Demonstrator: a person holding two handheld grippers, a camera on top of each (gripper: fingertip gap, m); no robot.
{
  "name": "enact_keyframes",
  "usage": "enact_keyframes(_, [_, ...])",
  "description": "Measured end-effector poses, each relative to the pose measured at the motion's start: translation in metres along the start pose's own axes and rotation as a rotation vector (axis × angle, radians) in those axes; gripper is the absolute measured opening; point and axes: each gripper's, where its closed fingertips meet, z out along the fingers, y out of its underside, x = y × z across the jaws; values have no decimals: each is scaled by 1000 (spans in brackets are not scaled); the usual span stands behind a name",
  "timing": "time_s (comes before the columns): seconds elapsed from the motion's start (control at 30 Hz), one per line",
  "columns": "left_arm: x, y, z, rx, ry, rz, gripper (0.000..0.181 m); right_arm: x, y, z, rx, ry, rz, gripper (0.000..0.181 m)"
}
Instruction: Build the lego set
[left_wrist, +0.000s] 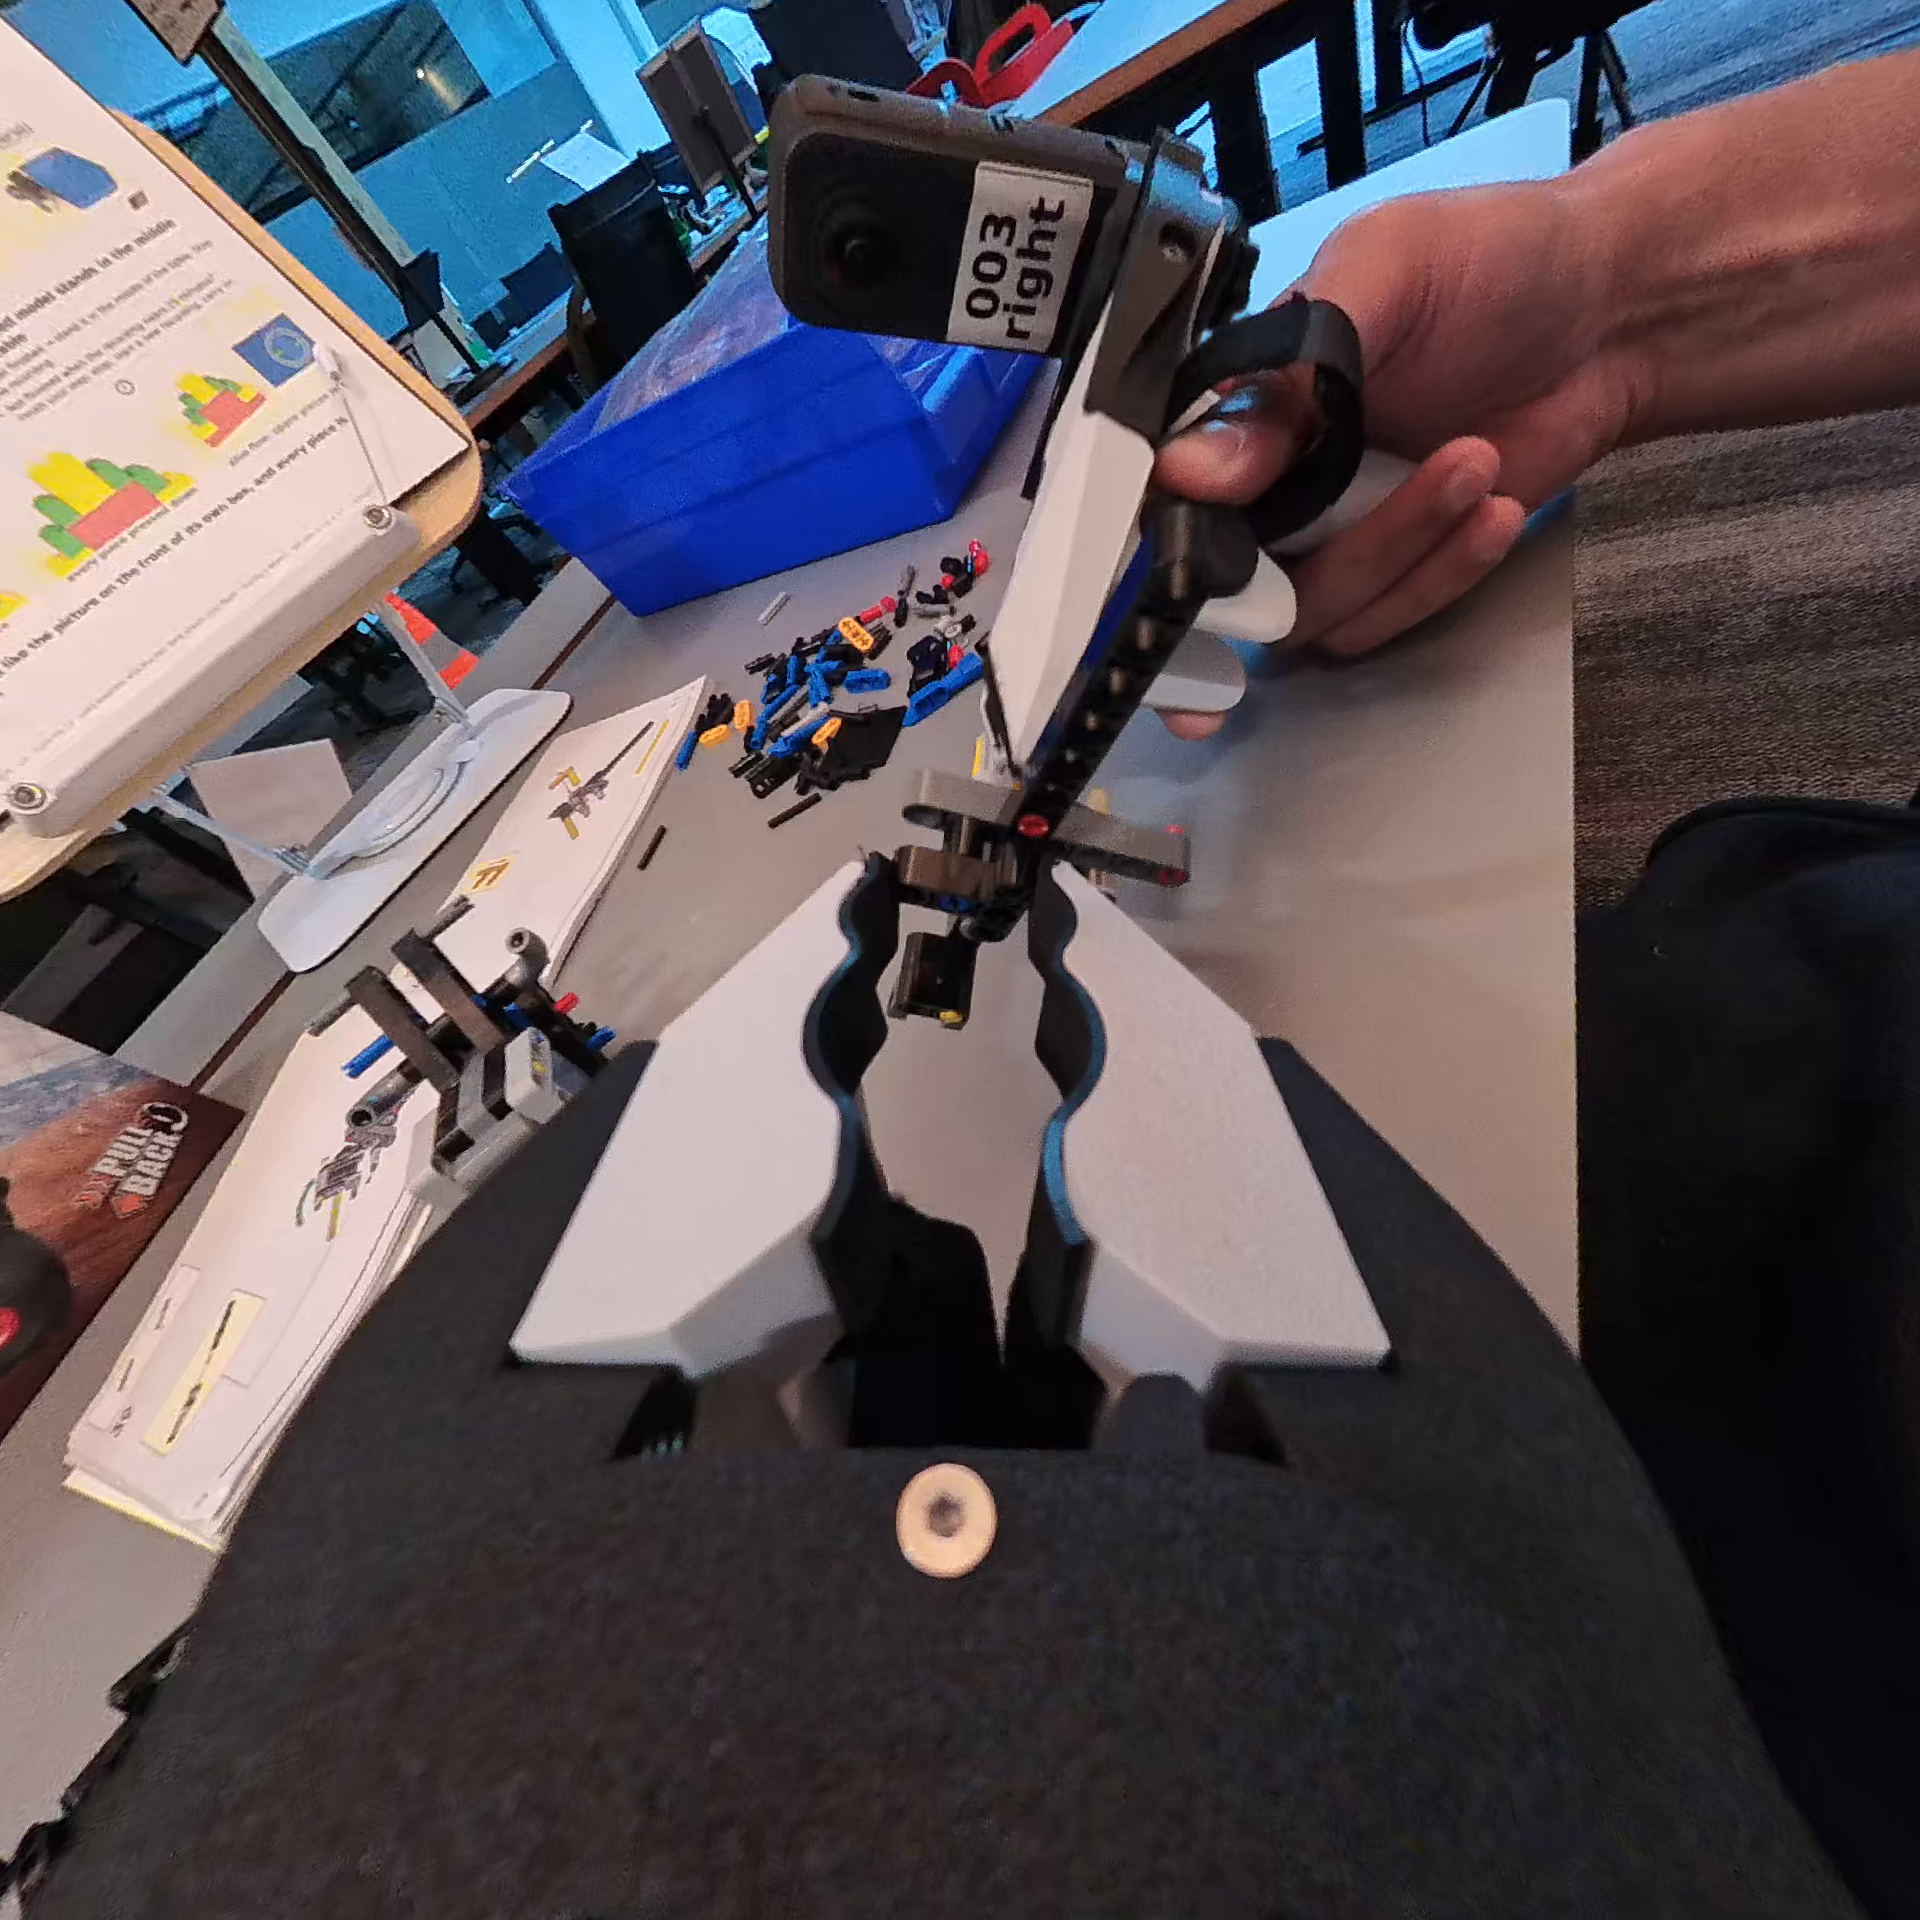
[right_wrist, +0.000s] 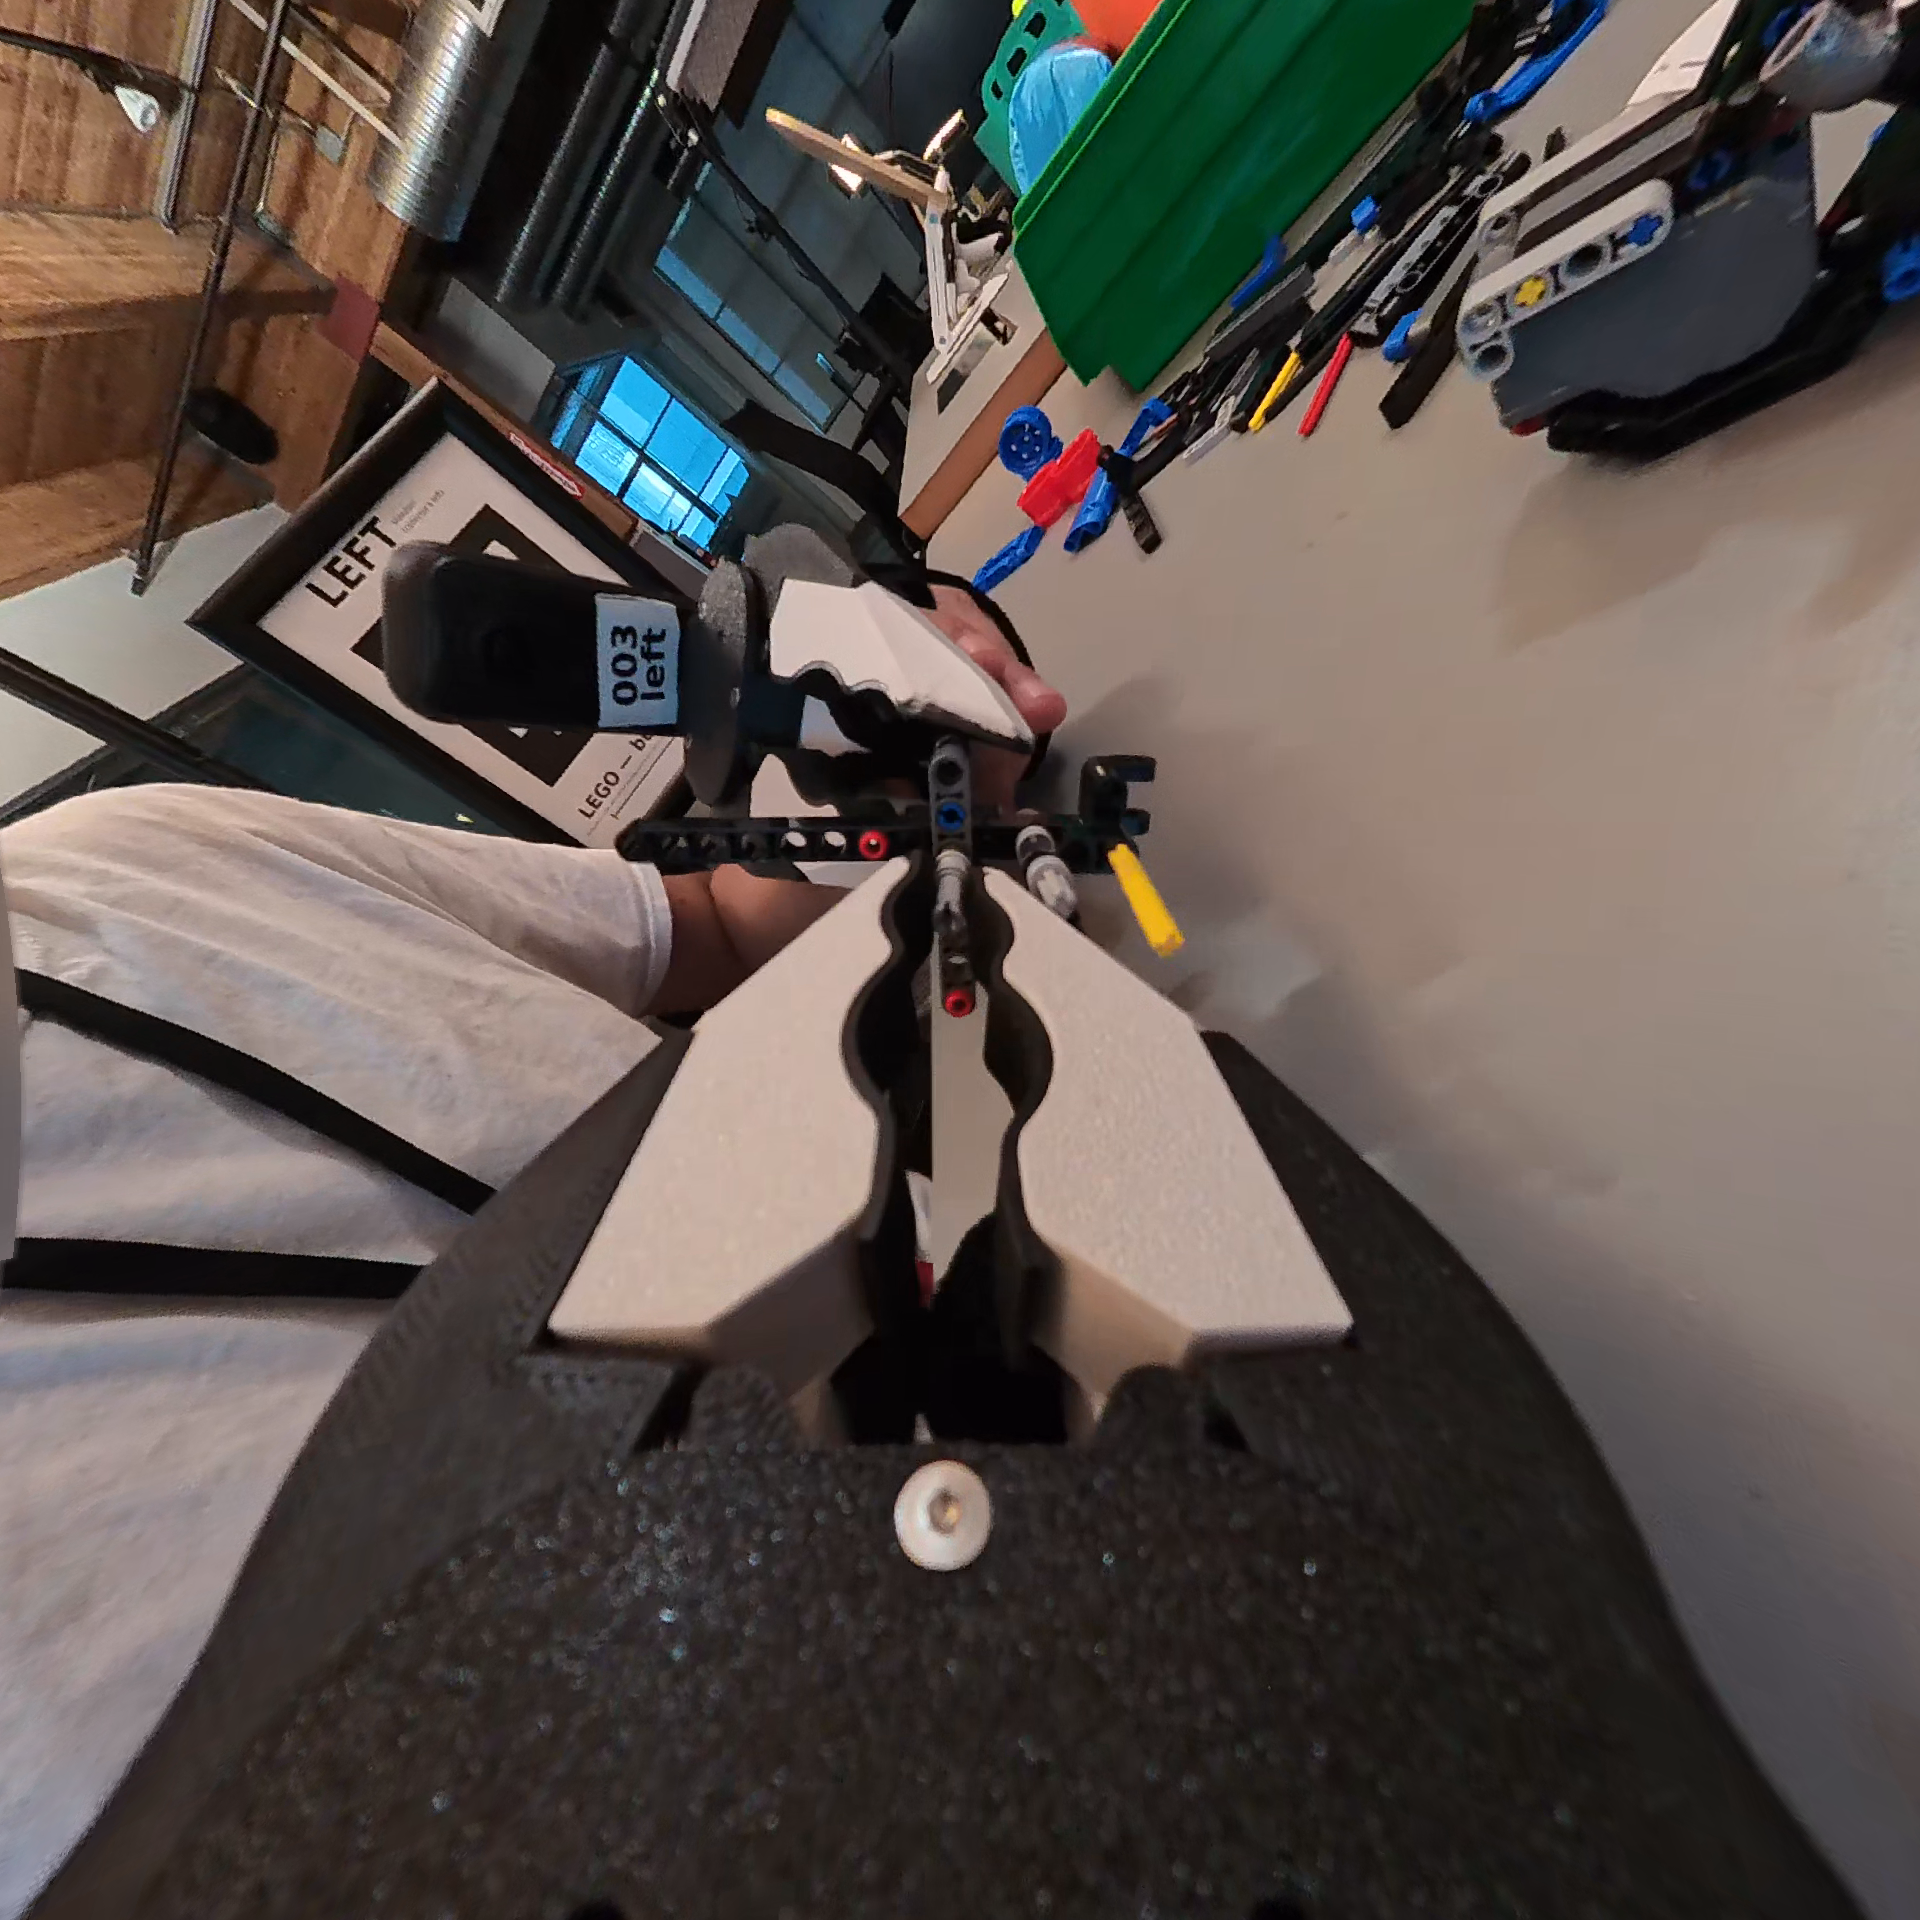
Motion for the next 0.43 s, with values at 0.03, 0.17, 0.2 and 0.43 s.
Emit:
enact_keyframes(0.03, [1,-1,0,4,7,-4,23,-1,1,0,-5,-7,0,5])
enact_keyframes(0.17, [2,-1,0,2,12,-2,23,-1,2,0,-14,-6,-6,5])
enact_keyframes(0.2, [2,-1,0,3,15,-4,23,-1,2,0,-17,-8,-9,5])
enact_keyframes(0.43, [0,-1,2,2,10,-14,23,0,-1,1,1,-4,-11,5])
